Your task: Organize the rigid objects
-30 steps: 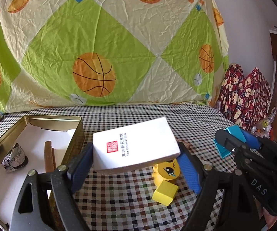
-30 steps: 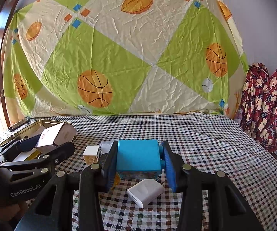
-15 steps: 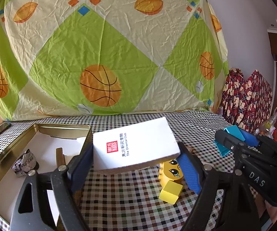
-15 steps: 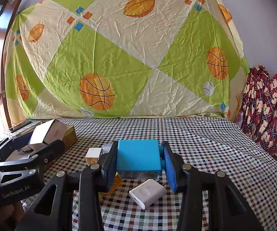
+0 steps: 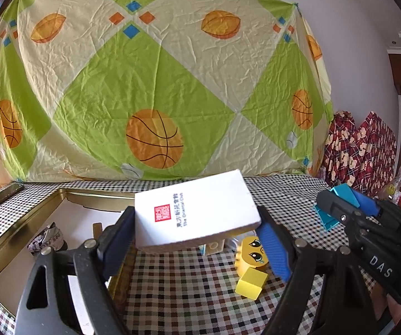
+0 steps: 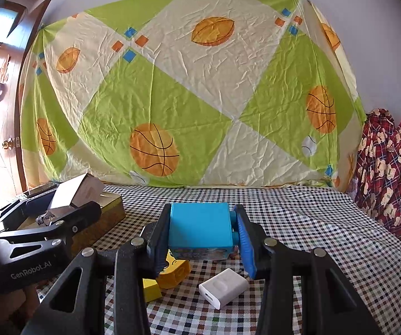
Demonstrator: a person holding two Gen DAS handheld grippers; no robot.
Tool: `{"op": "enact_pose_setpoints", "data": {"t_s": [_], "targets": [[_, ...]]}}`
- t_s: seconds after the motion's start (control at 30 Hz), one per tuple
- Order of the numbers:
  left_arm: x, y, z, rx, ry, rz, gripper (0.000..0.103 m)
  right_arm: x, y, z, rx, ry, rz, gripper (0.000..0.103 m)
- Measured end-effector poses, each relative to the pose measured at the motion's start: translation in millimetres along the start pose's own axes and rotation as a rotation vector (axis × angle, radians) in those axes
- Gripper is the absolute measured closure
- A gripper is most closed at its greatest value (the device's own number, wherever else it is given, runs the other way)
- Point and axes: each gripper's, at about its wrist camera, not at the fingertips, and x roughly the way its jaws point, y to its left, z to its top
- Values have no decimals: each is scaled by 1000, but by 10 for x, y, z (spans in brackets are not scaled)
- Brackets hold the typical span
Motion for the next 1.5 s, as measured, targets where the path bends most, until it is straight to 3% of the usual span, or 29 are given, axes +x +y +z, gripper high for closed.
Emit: {"op": "enact_pose_setpoints", "data": {"t_s": [0.43,1.5], "targets": [[-120,53,6,15,-45,28,19,18,166,0,-1,1,44,58],[-285,472,0,-31,-59,57,19,32,521,-15,0,9,135,58]]}}
